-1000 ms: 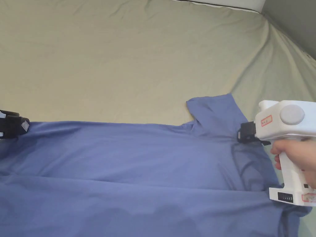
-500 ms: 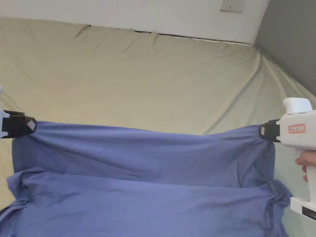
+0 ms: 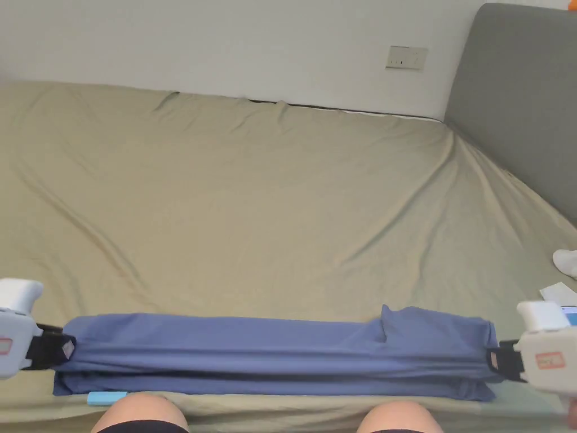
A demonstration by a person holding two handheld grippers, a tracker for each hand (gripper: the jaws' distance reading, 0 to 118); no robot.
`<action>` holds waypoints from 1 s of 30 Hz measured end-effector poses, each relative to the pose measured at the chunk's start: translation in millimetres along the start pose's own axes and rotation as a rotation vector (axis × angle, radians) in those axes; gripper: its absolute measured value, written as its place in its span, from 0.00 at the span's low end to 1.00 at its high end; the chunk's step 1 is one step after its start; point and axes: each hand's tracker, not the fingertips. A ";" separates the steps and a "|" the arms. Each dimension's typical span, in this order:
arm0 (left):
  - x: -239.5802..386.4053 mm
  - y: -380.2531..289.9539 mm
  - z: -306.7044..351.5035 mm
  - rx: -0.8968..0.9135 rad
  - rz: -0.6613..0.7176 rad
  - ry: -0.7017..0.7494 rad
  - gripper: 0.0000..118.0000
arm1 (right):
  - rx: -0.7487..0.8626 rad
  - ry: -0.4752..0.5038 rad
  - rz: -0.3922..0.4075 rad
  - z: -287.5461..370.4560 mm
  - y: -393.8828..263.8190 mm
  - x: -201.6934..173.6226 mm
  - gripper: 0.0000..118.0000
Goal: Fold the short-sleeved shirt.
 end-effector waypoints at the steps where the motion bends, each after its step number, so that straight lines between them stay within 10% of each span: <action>1: -0.5 -6.3 -8.7 -0.016 0.003 0.003 0.02 | -0.010 0.004 -0.002 -8.0 -5.5 0.6 0.02; 11: 11.4 -13.0 -15.4 -0.022 -0.052 0.072 0.12 | 0.001 -0.080 0.041 -18.7 -17.9 -15.3 0.09; 14: 11.0 -1.2 21.4 0.103 -0.031 0.041 0.66 | 0.032 -0.017 -0.068 13.0 -12.3 -11.2 1.00; 16: 12.1 14.6 57.4 0.207 -0.014 0.011 1.00 | 0.215 -0.030 -0.079 47.9 -6.6 -15.6 1.00; 24: 48.3 38.8 162.9 0.741 0.026 0.138 0.99 | 0.682 -0.109 -0.183 118.3 42.4 -44.6 0.94; 26: 68.7 24.6 173.5 0.837 -0.037 0.192 0.75 | 0.741 -0.109 -0.199 115.9 44.5 -51.0 0.54; 27: 78.2 17.9 173.5 0.873 -0.070 0.224 0.38 | 0.747 -0.106 -0.208 114.1 44.5 -54.2 0.21; 28: 87.1 13.5 173.3 0.880 -0.102 0.273 0.16 | 0.747 -0.115 -0.227 113.5 44.0 -58.8 0.15; 30: 90.7 6.2 172.4 0.865 -0.116 0.237 0.08 | 0.762 -0.097 -0.214 117.1 43.6 -63.9 0.09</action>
